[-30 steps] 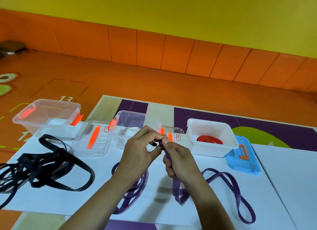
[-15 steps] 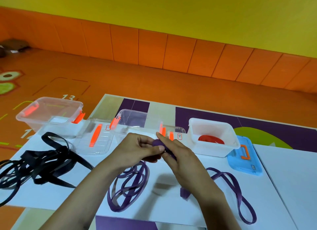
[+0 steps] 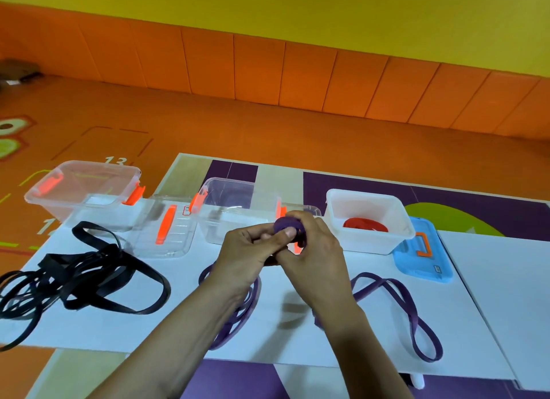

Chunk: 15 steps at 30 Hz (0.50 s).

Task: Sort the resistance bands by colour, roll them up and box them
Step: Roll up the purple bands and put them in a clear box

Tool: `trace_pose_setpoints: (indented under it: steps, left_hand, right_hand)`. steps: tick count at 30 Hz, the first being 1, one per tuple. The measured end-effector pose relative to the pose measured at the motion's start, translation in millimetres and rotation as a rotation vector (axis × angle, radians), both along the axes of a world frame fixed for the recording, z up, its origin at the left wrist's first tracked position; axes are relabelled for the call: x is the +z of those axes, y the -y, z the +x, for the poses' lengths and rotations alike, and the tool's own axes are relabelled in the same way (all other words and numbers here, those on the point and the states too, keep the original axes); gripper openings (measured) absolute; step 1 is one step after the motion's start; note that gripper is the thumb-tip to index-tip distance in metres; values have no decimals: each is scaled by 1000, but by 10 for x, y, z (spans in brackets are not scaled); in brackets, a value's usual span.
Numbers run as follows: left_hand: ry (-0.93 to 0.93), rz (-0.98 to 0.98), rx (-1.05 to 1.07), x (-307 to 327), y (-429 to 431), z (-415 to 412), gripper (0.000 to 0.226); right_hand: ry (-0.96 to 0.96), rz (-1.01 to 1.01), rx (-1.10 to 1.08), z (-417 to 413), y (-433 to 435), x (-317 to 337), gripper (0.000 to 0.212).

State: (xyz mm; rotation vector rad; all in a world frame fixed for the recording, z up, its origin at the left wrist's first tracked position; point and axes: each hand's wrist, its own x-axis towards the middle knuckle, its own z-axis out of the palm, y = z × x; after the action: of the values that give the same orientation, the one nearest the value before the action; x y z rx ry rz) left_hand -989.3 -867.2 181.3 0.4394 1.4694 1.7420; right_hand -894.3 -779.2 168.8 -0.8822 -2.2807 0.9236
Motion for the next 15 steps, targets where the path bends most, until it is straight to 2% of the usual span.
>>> trace_pose_setpoints:
  steps: [3,6,8,12,15]
  left_hand:
    - [-31,-30,-2,-57,-11,53,11]
    - [-140,-76,-122,-50,21,-25,11]
    - [-214,-122,-241,-35,58,-124,12]
    - [-379,-217,-410,-34,145,-282,9]
    - [-417,-180,-380,-80,165,-275,6]
  right_hand:
    - [17,43,0,36,-5,-39,40]
    - [45,-13,141,113,-63,-47,66]
    - [107,-9,268,168,-110,-46,76]
    - [227,68,424,213,-118,-74,79]
    - [186,60,406,198,-98,-116,80]
